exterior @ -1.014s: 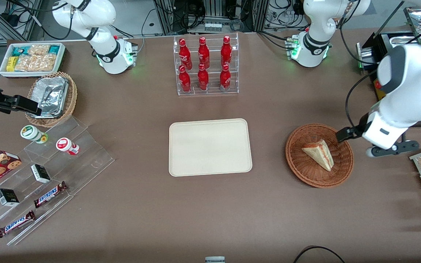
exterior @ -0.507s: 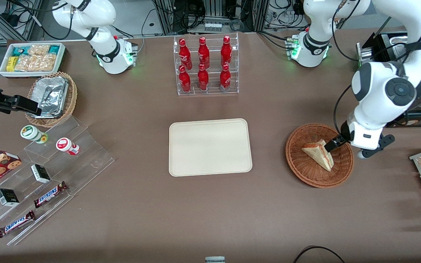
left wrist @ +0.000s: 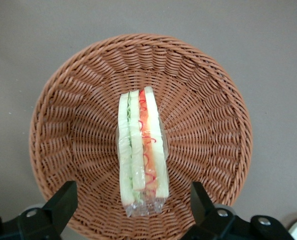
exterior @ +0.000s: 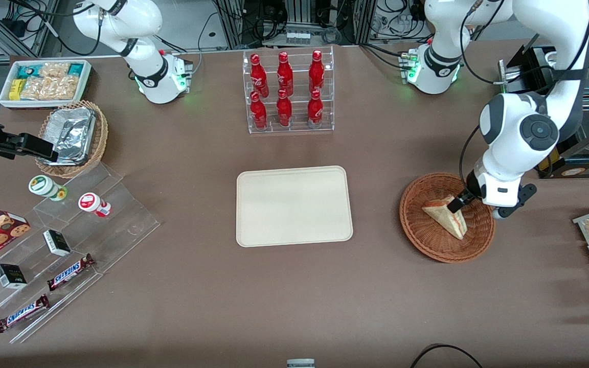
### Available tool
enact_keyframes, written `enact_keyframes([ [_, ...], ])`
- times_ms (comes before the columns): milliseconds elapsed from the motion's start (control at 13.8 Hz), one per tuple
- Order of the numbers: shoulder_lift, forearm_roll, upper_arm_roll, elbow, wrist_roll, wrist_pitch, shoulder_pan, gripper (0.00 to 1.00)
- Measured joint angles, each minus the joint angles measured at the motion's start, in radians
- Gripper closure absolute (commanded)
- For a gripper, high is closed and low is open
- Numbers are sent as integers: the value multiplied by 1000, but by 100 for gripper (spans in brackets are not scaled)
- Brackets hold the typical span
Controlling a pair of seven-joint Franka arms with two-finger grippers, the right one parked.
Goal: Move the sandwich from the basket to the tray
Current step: 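Move the open left gripper down over the wrapped sandwich in the wicker basket, then close the left gripper around the wrapped sandwich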
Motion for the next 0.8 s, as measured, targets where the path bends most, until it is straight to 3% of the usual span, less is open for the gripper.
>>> enact_keyframes([
  [797, 95, 0, -15, -26, -35, 89, -8, 0],
])
